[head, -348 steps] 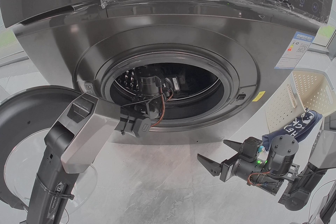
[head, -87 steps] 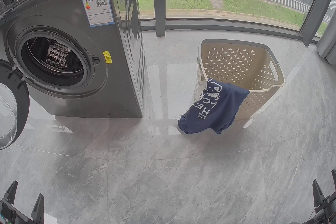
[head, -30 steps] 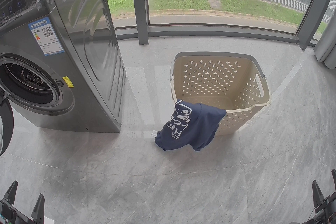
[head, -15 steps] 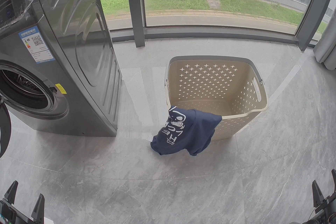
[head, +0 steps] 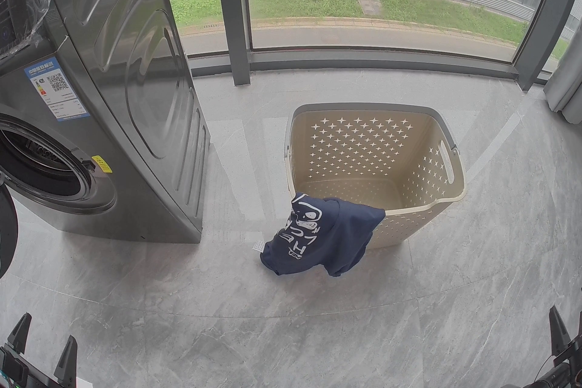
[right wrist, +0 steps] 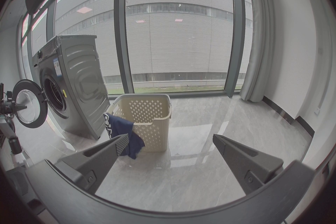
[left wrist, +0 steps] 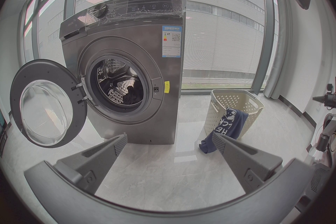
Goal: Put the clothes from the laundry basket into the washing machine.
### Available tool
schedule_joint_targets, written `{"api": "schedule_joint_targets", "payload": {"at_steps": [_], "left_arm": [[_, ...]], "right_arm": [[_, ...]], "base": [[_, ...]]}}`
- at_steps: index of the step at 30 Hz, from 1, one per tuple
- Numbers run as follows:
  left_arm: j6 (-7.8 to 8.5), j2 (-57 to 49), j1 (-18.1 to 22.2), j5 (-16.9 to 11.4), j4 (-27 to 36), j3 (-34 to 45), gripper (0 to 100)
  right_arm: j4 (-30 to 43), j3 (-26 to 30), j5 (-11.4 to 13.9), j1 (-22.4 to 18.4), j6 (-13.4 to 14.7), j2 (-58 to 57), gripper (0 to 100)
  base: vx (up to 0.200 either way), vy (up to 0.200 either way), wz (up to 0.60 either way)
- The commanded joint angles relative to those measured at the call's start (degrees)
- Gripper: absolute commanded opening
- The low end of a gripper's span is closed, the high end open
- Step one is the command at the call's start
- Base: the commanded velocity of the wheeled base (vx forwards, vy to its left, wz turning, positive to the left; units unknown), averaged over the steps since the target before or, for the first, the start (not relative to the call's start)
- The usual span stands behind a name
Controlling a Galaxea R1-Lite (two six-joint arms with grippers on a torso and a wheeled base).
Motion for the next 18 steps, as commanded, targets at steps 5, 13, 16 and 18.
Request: {"api": "schedule_joint_targets", "payload": {"at_steps": [5,13,16,18], "left_arm": [[-0.02,-0.8,0.0,0.1,0.0,1.0,100],[-0.10,-0.8,0.0,0.1,0.0,1.0,100],[-0.10,-0.8,0.0,0.1,0.0,1.0,100],[-0.10,-0.8,0.0,0.1,0.0,1.0,100]], "right_arm": [[3.4,-5.7,2.4,-0.1,-0.3,6.5,100],[3.5,-3.4,2.7,-0.2,-0.3,6.0,100],[3.2,-3.9,3.1,-0.1,-0.3,6.7,100],[2.7,-4.7,4.2,0.0,-0.3,9.4,100]], "base": [[0.000,0.000,0.00],[0.100,0.000,0.00],[0.000,0.000,0.00],[0.000,0.000,0.00]]}}
